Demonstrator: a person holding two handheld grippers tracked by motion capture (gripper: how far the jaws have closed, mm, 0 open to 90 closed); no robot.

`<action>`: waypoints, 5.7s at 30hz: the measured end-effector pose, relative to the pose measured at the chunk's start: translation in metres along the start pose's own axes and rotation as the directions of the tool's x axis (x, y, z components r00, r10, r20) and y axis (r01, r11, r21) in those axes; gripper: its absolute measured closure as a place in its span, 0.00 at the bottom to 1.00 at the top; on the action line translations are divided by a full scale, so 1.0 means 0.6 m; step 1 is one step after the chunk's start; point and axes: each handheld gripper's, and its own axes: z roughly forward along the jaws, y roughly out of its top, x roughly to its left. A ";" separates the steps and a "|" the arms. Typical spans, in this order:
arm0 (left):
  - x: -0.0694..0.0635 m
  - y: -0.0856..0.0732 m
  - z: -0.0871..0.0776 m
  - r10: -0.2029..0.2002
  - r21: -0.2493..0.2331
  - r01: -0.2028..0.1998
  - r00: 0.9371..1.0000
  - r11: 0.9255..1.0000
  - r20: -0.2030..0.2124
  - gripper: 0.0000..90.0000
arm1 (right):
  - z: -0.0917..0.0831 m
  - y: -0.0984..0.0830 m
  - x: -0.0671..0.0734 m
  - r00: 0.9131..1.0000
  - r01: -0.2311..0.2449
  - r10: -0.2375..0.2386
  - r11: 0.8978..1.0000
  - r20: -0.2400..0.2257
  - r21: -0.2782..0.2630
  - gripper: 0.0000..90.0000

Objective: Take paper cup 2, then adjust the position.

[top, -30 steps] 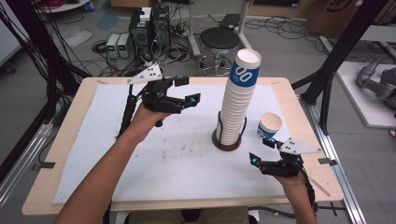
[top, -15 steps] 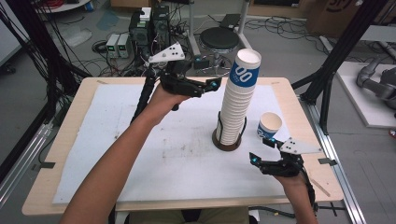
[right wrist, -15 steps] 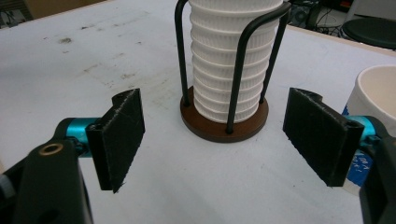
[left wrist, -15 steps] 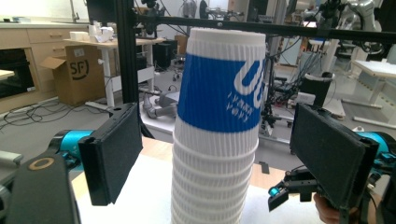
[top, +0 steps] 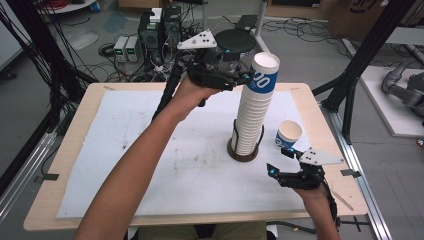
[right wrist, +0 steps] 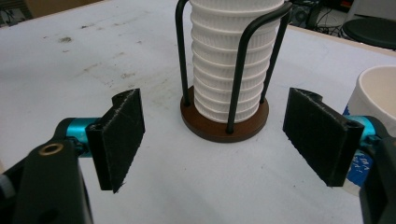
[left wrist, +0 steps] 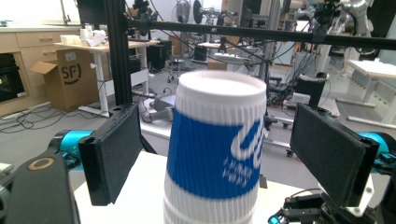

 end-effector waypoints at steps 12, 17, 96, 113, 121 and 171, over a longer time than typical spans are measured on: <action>0.001 0.009 0.054 0.001 0.064 0.000 1.000 0.998 -0.017 0.19 | -0.004 0.000 -0.001 1.000 -0.004 0.004 1.000 -0.006 -0.009 0.23; -0.004 0.007 0.068 0.017 0.067 -0.017 1.000 0.998 -0.005 0.21 | -0.003 0.000 -0.001 1.000 -0.006 0.006 1.000 -0.010 -0.008 0.23; -0.004 -0.140 -0.286 0.036 -0.006 -0.038 0.977 0.999 -0.209 0.34 | 0.075 0.035 0.076 0.973 0.077 -0.079 0.997 -0.218 -0.021 0.23; -0.039 -0.219 -0.288 -0.012 0.020 0.016 0.982 1.000 -0.188 0.34 | 0.094 0.046 0.096 0.955 0.102 -0.109 0.994 -0.274 -0.042 0.23; -0.060 -0.254 -0.288 -0.029 0.016 0.032 0.986 0.999 -0.167 0.34 | 0.113 0.055 0.118 0.934 0.122 -0.131 0.991 -0.332 -0.047 0.22; -0.107 -0.301 -0.247 -0.031 0.008 0.031 0.999 1.000 0.044 0.34 | 0.236 0.105 0.184 0.785 0.200 -0.221 0.975 -0.578 -0.101 0.20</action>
